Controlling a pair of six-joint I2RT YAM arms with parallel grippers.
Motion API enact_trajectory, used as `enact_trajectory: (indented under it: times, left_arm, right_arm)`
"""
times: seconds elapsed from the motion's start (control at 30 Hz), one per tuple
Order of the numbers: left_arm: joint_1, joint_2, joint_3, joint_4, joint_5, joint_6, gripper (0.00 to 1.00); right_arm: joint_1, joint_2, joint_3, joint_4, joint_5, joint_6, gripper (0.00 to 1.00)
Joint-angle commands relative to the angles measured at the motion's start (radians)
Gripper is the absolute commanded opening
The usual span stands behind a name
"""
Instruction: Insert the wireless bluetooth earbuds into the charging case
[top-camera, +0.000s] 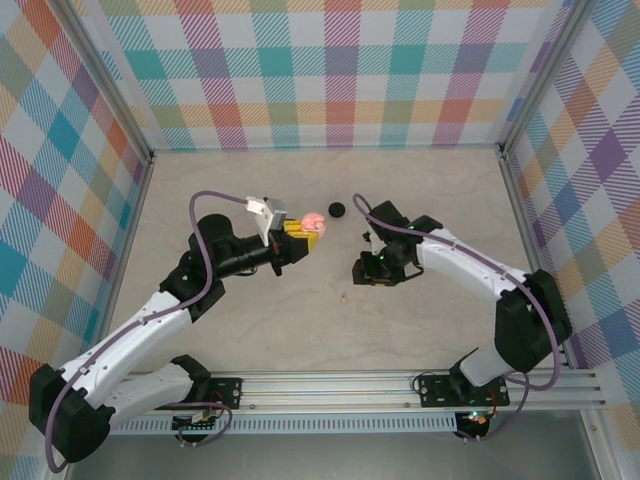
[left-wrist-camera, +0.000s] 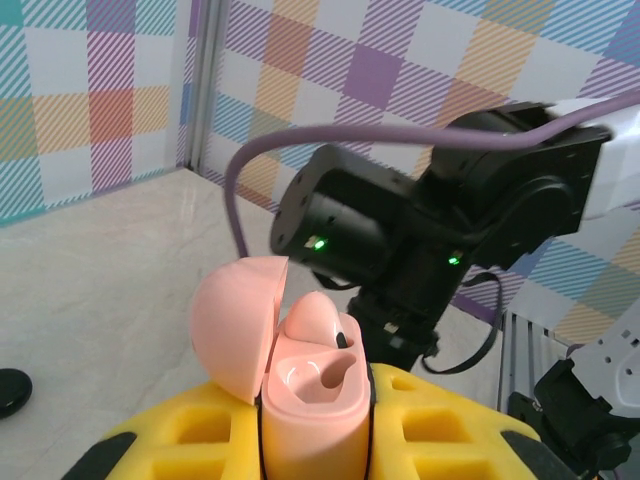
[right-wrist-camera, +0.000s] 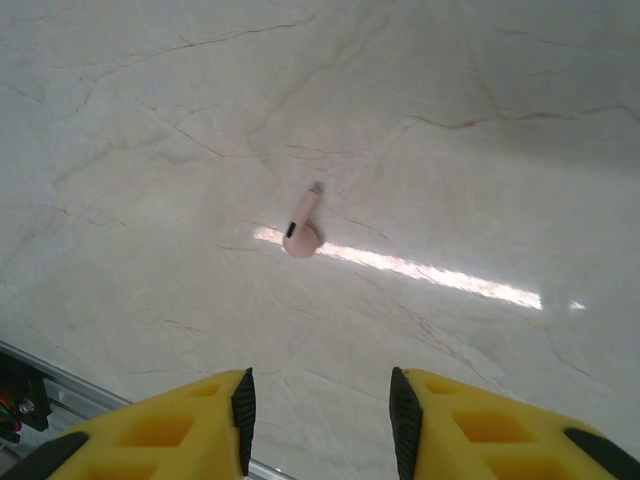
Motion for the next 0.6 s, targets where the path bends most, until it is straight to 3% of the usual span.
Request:
enact_trajectory:
  times: [0.0,0.17,0.33,0.57]
  left_arm:
    - [-0.005,-0.042,0.015,-0.071,-0.021,0.019,0.08]
    - [-0.005,-0.072,0.012,-0.099,-0.039,0.03,0.08]
    - [-0.005,-0.08,0.012,-0.1,-0.037,0.031,0.08]
    - [-0.005,-0.08,0.01,-0.098,-0.037,0.033,0.08]
  right_arm:
    - [0.023,0.058,0.002,0.089,-0.059,0.036,0.41]
    - [0.063,0.165,0.034,0.091,-0.057,0.033,0.36]
    - [0.094,0.248,0.059,0.095,-0.086,0.029,0.39]
    - [0.113,0.312,0.092,0.074,-0.015,0.077,0.41]
